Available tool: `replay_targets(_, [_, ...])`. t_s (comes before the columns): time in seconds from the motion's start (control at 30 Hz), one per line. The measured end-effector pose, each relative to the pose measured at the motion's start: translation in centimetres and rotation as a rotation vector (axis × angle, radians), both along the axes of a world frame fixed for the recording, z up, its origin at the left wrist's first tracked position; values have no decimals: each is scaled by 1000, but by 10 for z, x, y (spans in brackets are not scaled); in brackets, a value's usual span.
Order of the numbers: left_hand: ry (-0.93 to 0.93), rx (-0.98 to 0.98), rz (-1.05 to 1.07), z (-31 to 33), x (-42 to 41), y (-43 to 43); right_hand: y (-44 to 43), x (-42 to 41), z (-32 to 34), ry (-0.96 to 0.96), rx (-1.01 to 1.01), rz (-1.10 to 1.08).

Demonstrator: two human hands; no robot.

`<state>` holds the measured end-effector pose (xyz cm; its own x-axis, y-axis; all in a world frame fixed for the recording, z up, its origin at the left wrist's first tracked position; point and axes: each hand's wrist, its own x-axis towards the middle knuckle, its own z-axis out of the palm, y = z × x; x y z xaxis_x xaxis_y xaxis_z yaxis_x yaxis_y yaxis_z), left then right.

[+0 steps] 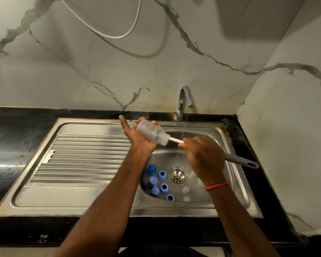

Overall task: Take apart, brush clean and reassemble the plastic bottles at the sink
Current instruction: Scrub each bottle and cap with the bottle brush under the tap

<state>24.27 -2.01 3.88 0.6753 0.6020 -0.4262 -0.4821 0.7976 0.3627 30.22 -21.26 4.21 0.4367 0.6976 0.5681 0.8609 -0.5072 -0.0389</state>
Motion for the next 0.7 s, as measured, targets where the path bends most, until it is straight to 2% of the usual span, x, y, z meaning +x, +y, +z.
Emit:
replay_targets(0.07, [1, 12, 14, 0, -1, 1, 3, 1, 1, 105, -42, 65])
replay_targets(0.1, [-12, 6, 19, -3, -3, 1, 2, 6, 3, 226, -45, 114])
replay_targets(0.2, [-78, 22, -5, -3, -5, 2, -4, 21, 9, 831, -51, 257])
replay_targets(0.23, [-96, 39, -14, 0, -3, 2, -5, 22, 9, 970, -43, 266])
replay_targets(0.3, [-134, 74, -28, 8, 3, 3, -4, 22, 7, 1064, -32, 240])
replay_targets(0.4, [-114, 55, -32, 5, 11, 2, -1, 22, 8, 976, -31, 193])
replay_targets(0.57, [79, 0, -110, -15, 15, -5, -4, 25, 5, 527, 23, 50])
replay_targets(0.7, [97, -85, -48, -7, 15, -19, -4, 24, -2, 245, 46, -61])
